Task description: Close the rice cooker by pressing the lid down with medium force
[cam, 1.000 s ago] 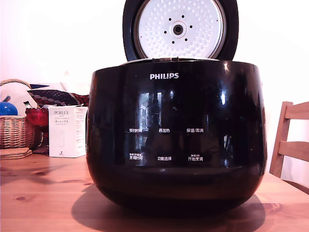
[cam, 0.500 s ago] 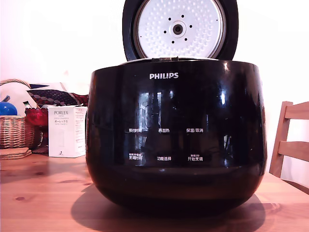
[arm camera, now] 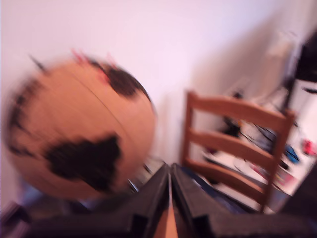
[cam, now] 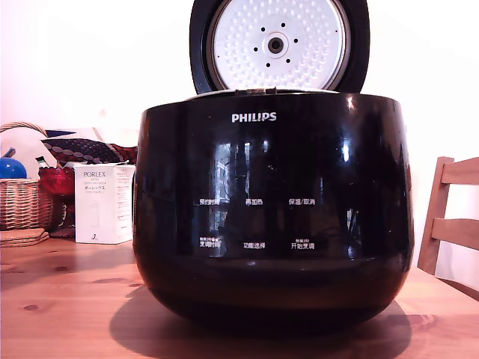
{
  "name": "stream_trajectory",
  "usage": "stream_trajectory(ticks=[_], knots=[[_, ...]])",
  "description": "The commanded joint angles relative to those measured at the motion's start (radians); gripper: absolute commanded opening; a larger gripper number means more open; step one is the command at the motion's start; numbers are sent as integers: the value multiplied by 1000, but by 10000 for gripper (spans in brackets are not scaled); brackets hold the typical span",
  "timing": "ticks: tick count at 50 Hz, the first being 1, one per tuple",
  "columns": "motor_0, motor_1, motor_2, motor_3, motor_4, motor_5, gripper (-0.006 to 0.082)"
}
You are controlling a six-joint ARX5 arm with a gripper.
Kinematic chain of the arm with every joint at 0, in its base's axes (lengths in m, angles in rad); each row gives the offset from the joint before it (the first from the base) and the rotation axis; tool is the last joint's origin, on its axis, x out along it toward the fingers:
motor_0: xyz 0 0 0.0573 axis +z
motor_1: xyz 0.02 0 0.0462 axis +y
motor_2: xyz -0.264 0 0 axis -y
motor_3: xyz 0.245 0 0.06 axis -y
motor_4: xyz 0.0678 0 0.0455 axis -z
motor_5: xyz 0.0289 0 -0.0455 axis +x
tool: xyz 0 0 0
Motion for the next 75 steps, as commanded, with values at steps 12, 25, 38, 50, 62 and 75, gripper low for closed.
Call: stream_trajectory(ticks=[12, 25, 38, 50, 62, 75], knots=[[-3, 30, -1, -95, 71, -48, -20], [-3, 30, 27, -283, 168, -59, -20], [-21, 30, 53, -535, 261, -74, -20], [-58, 30, 53, -685, 255, -37, -20], [-82, 31, 53, -719, 167, -40, -20], [-88, 61, 53, -717, 94, -39, -20]])
